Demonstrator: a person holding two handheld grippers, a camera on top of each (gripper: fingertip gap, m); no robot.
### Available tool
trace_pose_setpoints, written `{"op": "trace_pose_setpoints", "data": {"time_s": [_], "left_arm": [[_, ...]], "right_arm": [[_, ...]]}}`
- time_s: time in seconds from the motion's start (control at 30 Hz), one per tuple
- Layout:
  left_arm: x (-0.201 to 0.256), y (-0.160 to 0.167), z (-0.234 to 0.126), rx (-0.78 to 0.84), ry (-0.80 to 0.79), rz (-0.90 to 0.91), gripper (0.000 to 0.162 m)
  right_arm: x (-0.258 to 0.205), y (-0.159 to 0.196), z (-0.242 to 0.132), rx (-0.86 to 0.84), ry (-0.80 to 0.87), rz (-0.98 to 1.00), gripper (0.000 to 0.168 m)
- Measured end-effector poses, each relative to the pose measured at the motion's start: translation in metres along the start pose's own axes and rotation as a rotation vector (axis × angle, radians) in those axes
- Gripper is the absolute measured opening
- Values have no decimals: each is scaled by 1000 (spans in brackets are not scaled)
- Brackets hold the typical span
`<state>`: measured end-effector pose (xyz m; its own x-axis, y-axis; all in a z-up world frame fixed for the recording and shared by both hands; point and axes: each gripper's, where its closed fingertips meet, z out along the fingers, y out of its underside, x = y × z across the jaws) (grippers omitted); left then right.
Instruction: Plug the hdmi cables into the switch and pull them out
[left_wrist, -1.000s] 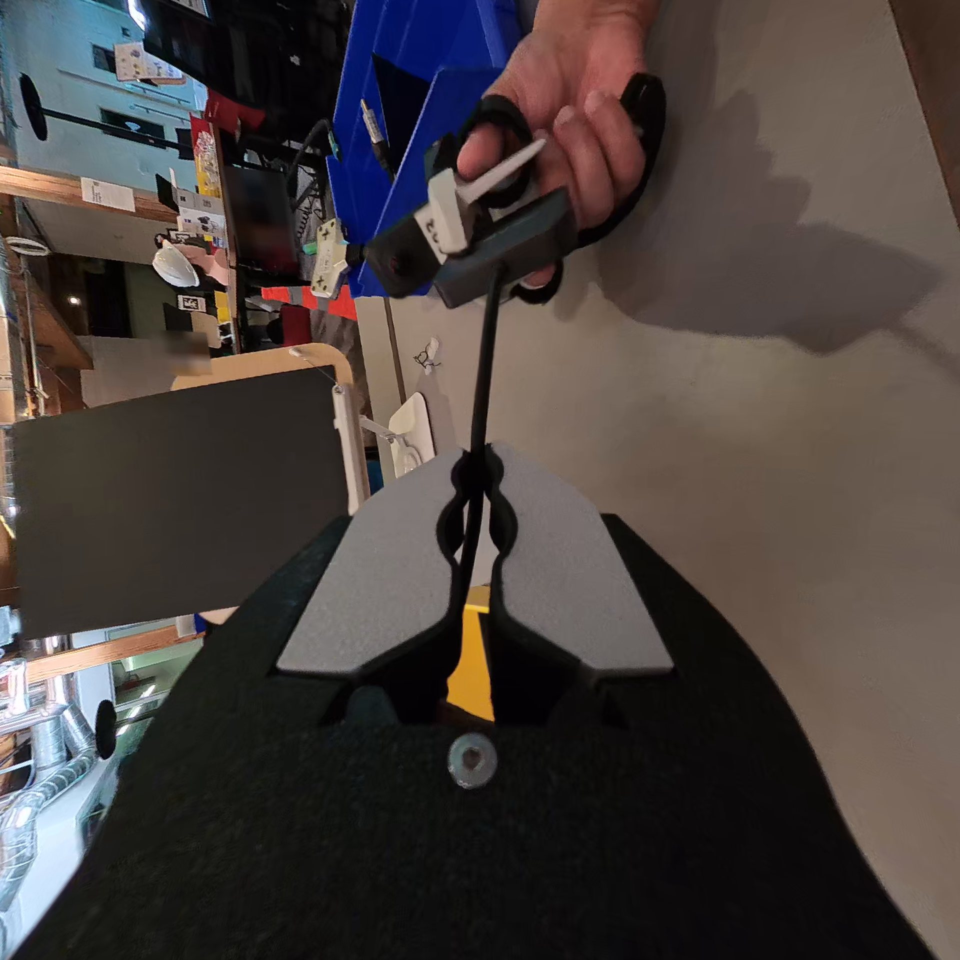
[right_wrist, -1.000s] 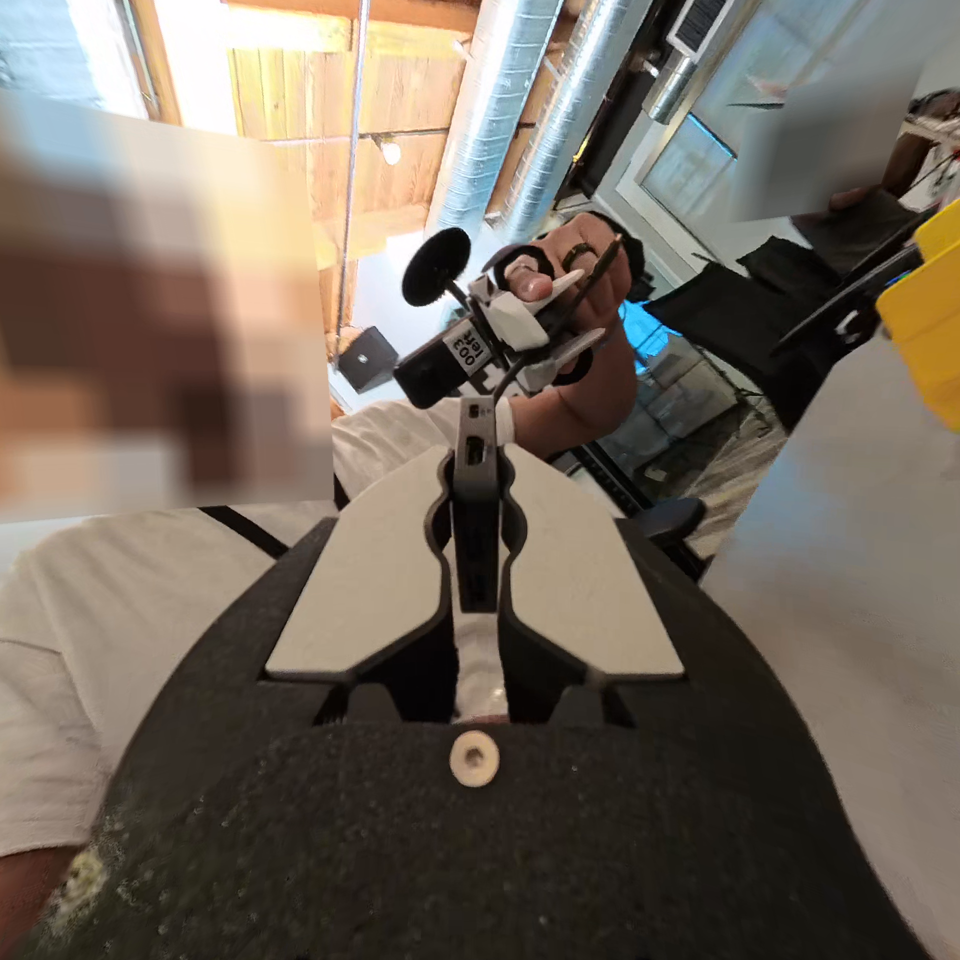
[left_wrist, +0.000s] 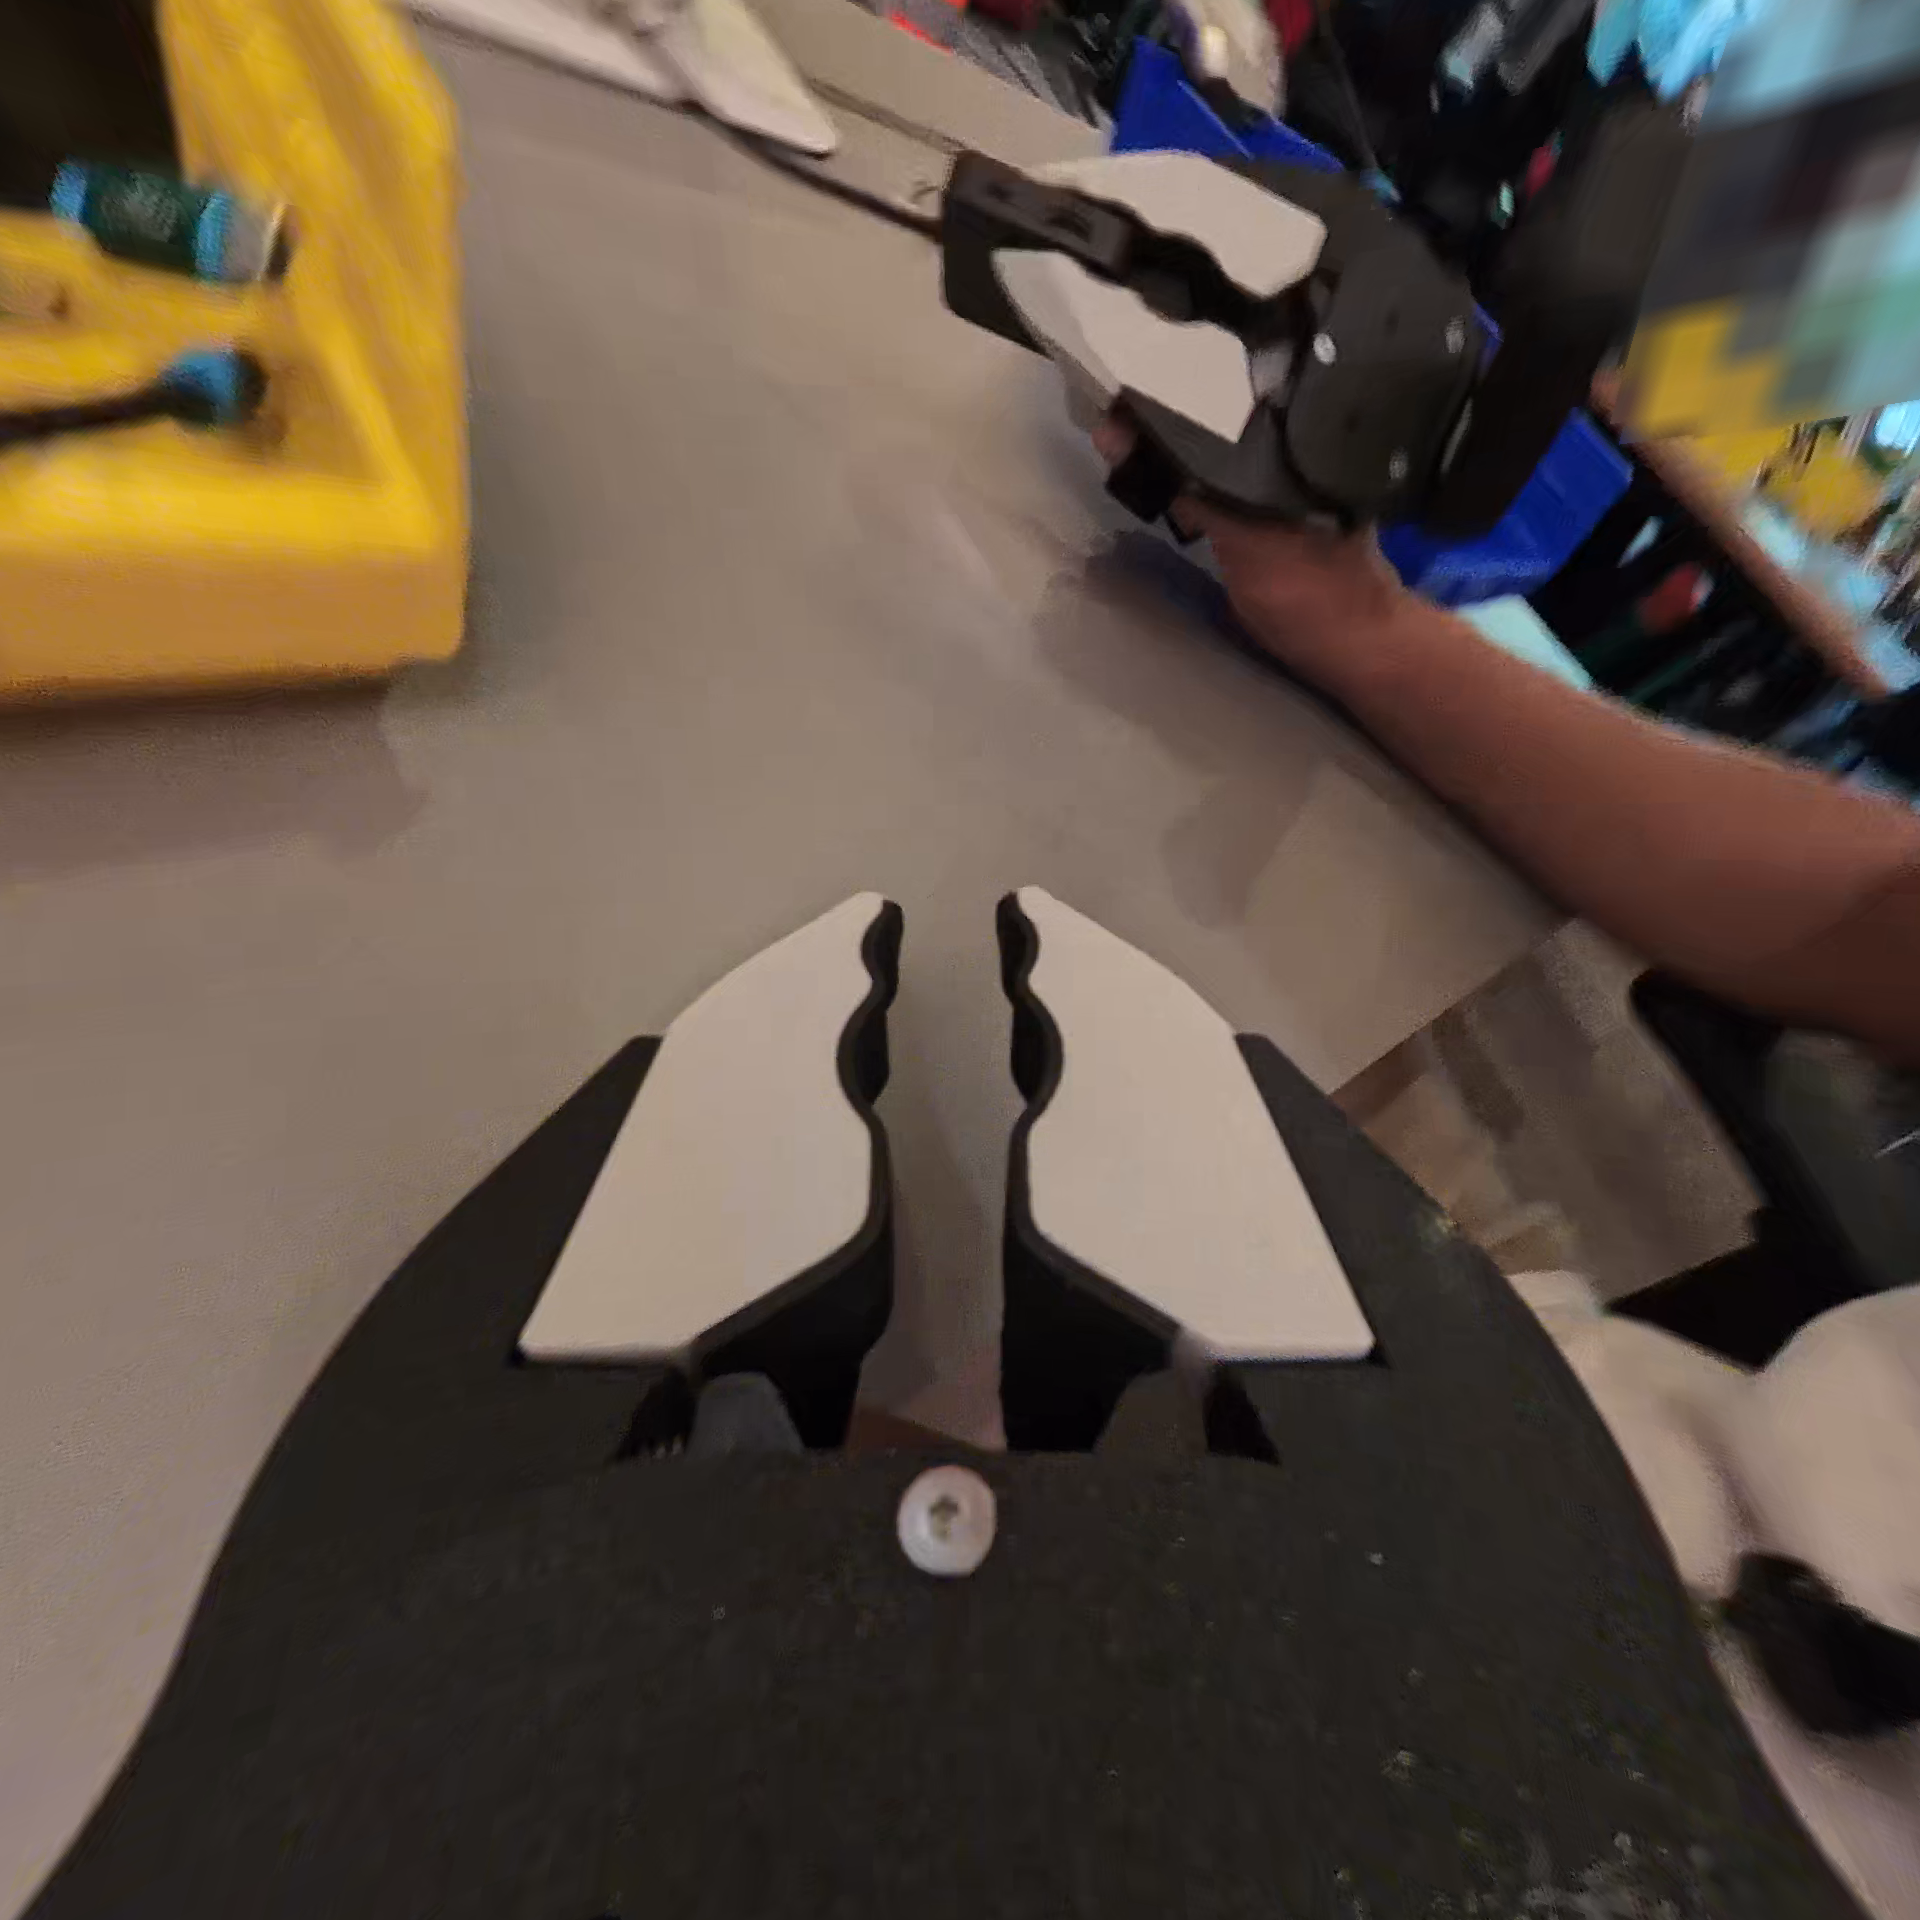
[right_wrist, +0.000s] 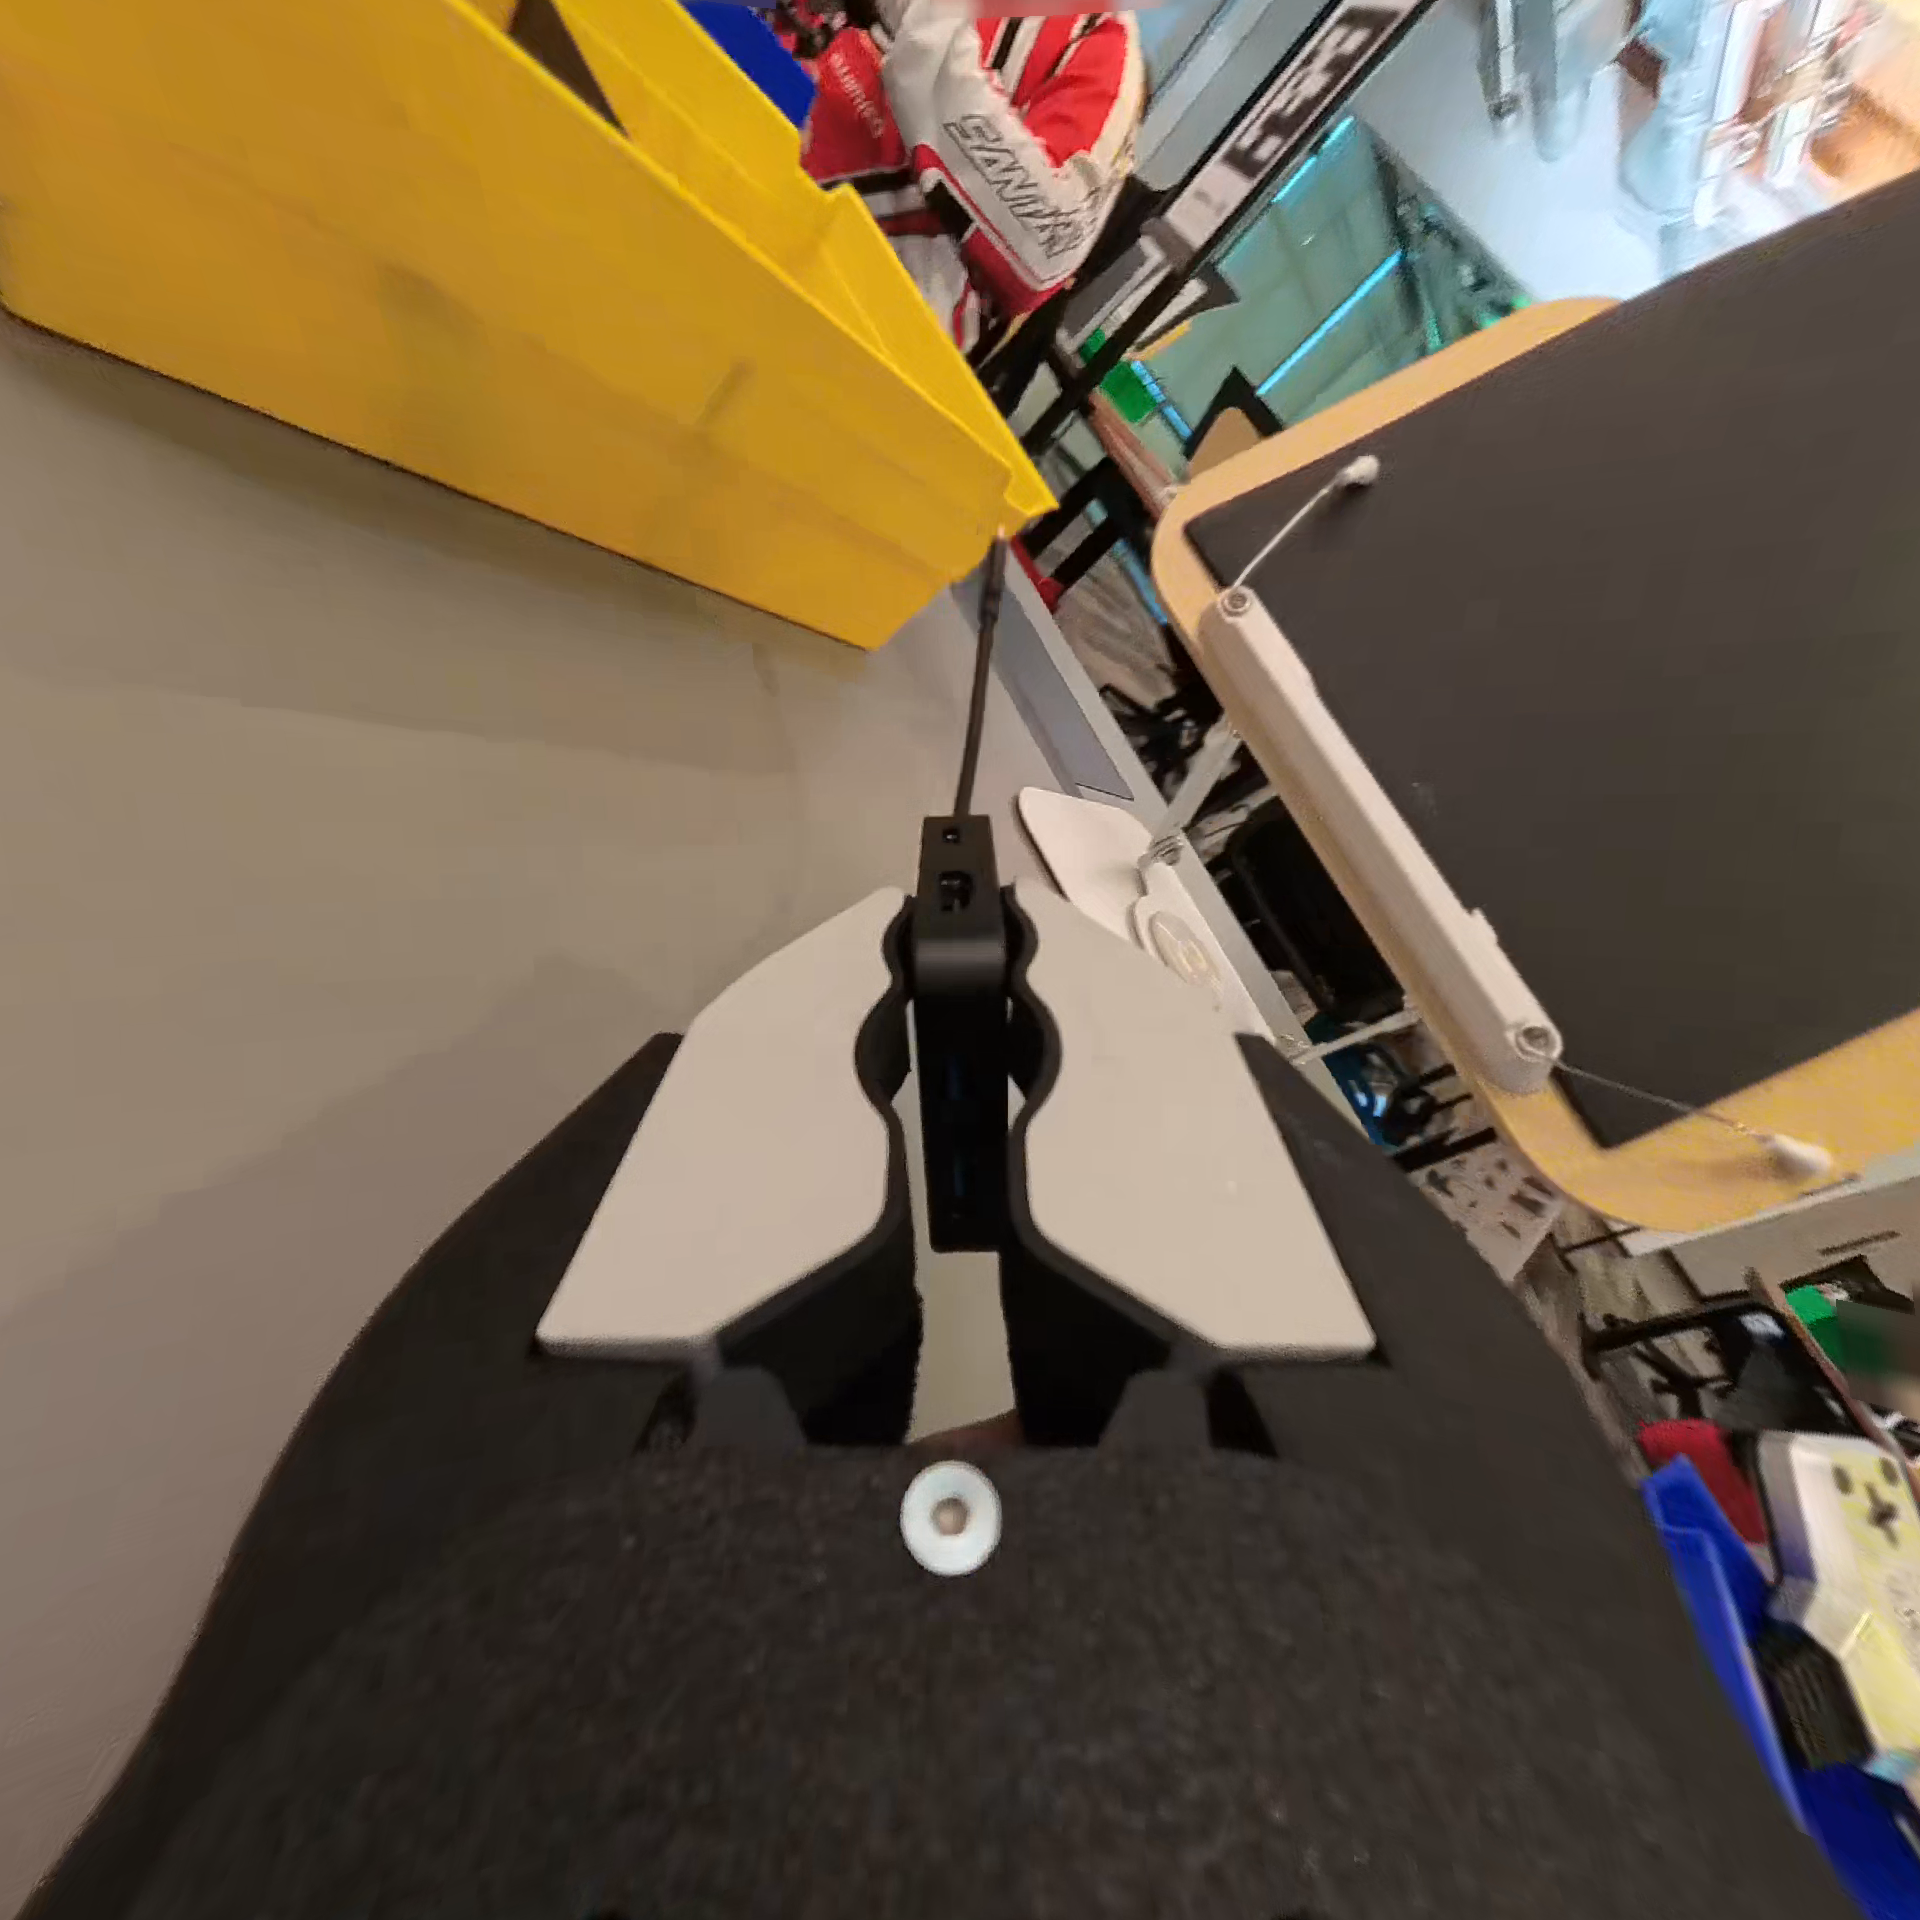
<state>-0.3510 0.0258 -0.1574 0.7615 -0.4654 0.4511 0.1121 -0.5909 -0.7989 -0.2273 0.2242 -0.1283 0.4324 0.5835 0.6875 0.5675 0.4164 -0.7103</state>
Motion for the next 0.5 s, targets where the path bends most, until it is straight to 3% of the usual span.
{"op": "trace_pose_setpoints", "data": {"time_s": [0.1, 0.17, 0.3, 0.5], "left_arm": [[-10, -4, -8, 2, 45, -127, 26], [-19, -13, -11, 57, 58, -158, 26], [-28, -9, -5, -2, 45, -116, 26], [-93, -37, -20, 43, -317, 90, 29]], "right_arm": [[12, -2, -5, 42, 114, -95, 13], [12, -3, -8, 64, 104, -71, 13], [7, 1, -6, 35, 65, -55, 13], [5, 7, -3, 16, 28, -10, 14]]}}
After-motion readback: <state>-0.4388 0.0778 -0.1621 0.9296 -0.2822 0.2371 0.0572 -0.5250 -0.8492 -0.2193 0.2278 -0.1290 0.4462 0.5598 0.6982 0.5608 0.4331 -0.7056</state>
